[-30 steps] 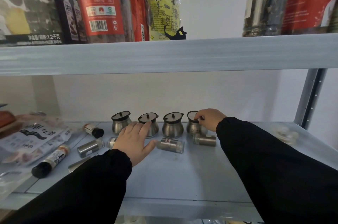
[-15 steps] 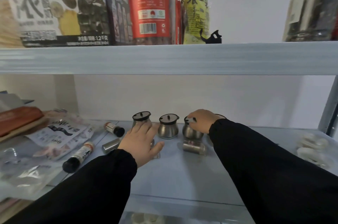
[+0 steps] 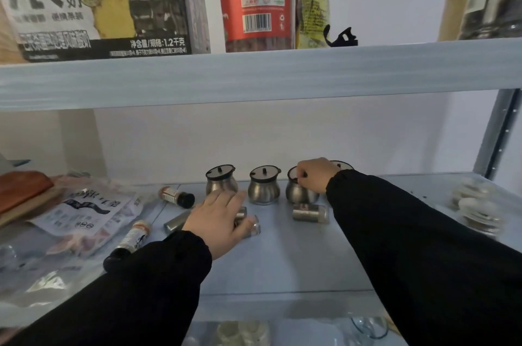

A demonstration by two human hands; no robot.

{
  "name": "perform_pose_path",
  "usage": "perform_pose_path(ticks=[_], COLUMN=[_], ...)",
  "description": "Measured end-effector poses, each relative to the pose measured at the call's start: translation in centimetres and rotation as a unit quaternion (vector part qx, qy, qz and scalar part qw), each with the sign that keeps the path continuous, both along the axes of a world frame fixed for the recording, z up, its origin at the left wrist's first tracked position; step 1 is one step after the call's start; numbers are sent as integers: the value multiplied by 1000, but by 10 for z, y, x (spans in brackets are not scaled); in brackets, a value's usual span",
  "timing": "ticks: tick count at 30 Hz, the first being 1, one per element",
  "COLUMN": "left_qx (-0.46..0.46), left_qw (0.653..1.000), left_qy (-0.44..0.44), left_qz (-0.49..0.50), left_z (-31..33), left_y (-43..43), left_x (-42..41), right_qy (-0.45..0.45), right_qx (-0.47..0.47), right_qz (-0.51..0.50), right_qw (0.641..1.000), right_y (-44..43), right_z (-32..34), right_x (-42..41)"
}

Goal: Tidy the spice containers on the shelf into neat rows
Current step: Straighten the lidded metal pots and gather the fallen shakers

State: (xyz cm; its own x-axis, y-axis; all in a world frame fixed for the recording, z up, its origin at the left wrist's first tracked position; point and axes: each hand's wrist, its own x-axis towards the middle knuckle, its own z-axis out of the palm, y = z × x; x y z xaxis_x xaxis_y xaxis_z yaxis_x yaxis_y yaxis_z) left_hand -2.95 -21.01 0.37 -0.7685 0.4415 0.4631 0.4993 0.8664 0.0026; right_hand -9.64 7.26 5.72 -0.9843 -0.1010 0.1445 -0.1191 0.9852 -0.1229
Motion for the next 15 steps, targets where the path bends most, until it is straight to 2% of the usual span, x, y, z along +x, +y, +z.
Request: perform_pose_path(ticks=[8,11,13,15], left_qx=[4,5,-1,2], left_qw=[1000,1000,1000,1000], left_qy=[0,-5,-1,6], left_qz=[-4,2,7,12], left_z=[-4,-2,1,2], left_y=[6,8,11,12], left_x=[-3,-5,-8,-10], right_qy=[-6,37,55,33], right_qx=[-14,-42,16,56], right_qz=[9,28,22,16], right_qw=[1000,998,998,998], right_y=[7,7,9,9], right_z=[-8,-5,-2,-1], right_x=[0,-5,-11,-15])
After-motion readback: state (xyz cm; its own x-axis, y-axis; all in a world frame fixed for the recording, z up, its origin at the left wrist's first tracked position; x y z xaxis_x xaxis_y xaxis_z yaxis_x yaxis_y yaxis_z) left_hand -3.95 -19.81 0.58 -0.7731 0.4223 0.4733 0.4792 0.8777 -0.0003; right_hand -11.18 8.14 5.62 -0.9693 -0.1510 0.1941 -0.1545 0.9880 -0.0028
